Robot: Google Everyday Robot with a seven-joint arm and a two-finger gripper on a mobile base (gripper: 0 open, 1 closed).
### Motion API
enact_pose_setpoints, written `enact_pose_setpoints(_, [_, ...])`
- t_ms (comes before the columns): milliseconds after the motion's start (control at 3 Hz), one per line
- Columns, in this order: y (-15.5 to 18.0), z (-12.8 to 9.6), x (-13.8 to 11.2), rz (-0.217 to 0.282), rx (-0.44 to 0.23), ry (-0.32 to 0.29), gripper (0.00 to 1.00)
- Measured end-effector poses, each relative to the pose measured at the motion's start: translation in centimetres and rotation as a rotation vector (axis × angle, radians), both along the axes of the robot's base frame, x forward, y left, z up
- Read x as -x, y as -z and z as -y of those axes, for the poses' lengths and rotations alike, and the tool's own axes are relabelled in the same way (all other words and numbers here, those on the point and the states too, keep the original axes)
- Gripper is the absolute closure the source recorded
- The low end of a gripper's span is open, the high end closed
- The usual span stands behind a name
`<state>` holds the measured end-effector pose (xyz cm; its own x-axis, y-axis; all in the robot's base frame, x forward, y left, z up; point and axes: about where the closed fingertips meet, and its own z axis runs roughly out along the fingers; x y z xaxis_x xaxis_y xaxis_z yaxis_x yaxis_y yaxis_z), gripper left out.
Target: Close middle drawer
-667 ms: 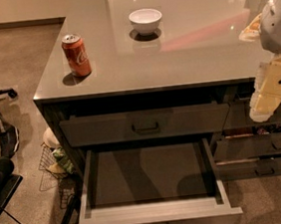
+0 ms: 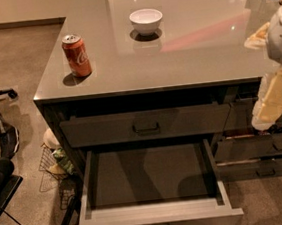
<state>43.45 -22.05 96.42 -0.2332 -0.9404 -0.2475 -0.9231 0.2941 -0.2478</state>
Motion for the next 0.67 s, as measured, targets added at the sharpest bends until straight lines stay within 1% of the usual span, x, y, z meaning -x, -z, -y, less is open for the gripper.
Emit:
enact_pose_setpoints(333, [2.3,0.3,2.5,0.042,-0.080,0.006,0.00])
enact_pose_setpoints(667, [7.3,1.7,5.8,0.082,-0.189,0.053,0.18])
